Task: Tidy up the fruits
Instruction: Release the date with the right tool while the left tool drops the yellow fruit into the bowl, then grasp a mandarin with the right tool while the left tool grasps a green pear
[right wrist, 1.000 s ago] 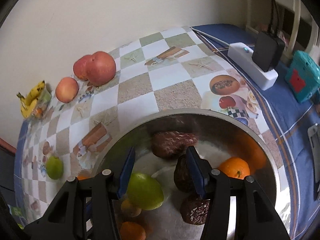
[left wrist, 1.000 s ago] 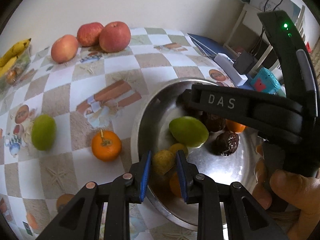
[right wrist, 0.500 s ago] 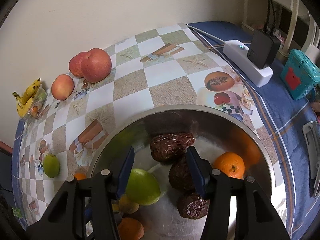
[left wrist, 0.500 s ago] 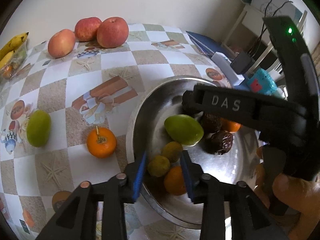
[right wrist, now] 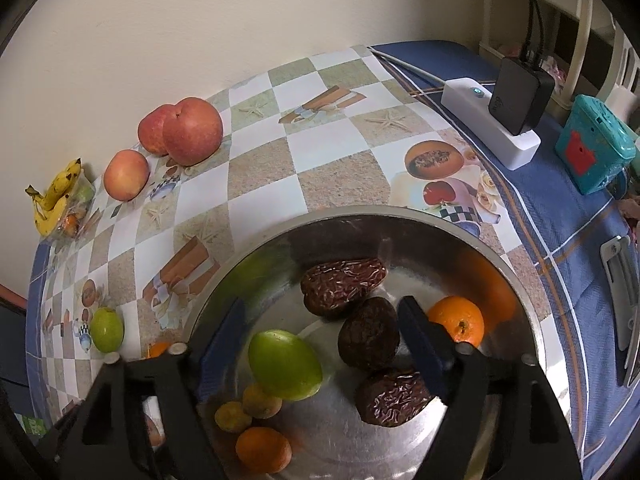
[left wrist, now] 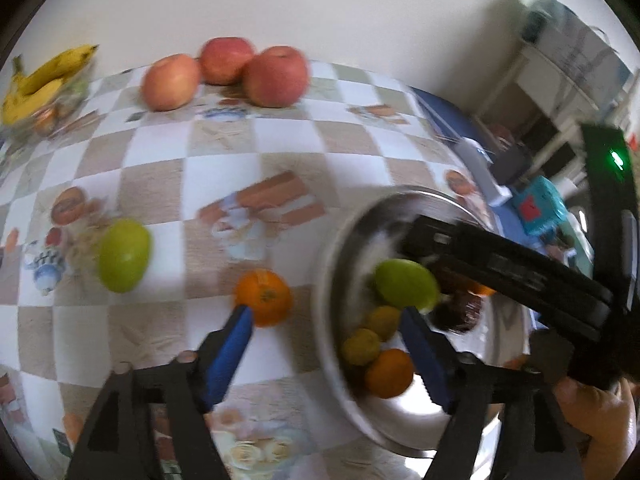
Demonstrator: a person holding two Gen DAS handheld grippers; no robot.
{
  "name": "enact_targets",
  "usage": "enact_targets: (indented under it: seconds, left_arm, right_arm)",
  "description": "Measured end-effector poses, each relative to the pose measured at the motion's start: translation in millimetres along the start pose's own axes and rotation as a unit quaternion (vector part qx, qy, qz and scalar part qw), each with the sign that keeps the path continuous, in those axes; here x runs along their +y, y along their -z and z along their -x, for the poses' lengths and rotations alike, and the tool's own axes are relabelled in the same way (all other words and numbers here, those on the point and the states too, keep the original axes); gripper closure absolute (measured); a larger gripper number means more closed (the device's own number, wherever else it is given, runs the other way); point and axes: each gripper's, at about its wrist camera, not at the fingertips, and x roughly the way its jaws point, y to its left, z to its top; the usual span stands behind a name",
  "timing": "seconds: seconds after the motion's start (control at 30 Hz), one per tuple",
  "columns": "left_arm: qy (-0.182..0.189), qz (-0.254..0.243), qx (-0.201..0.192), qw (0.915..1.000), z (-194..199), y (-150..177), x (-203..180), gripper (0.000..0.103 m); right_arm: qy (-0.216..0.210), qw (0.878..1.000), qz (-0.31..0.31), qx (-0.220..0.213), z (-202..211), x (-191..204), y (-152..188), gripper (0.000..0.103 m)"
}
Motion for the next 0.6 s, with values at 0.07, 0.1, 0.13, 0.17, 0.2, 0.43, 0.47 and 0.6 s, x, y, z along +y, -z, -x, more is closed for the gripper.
enact_targets:
  seconds: [0.07, 0.1, 0.13, 0.17, 0.2, 0.43, 0.47, 0.6]
  left_arm:
    - [-0.016, 0.017, -0.012, 0.9997, 3, -3, 13, 0.006]
    - [-0.026, 0.027, -0.019, 0.9991, 5, -6, 20, 0.001]
    - [-0.033, 0.036, -0.028, 0.9984, 8, -8, 26, 0.0]
    - [-0.042, 0.047, -0.036, 0.9974, 11, -10, 34, 0.0]
    - [-0.05, 0.059, -0.042, 0.9961, 13, -12, 42, 0.0]
    - [-0.099, 0.156, -0.091, 0.9786, 35, -16, 109, 0.0]
    - [-0.106, 0.163, -0.096, 0.9762, 38, -17, 116, 0.0]
    - [-0.113, 0.183, -0.1, 0.9715, 48, -18, 137, 0.0]
  right_arm:
    - [0.001, 1.0, 0.001, -0.007, 2, 0, 0, 0.005]
    - [0.002, 1.0, 0.003, -0.01, 3, 1, 0, 0.005]
    - [0.001, 1.0, 0.005, -0.013, 3, 2, 0, 0.005]
    - [0.002, 1.0, 0.007, -0.015, 4, 3, 0, 0.005]
    - [0.001, 1.0, 0.008, -0.017, 4, 4, -1, 0.005]
    - [-0.039, 0.999, 0.029, -0.024, 7, 24, -1, 0.005]
    - [-0.049, 0.998, 0.035, -0.026, 8, 30, -1, 0.005]
    - [-0.09, 0.993, 0.075, -0.022, 13, 61, 2, 0.006]
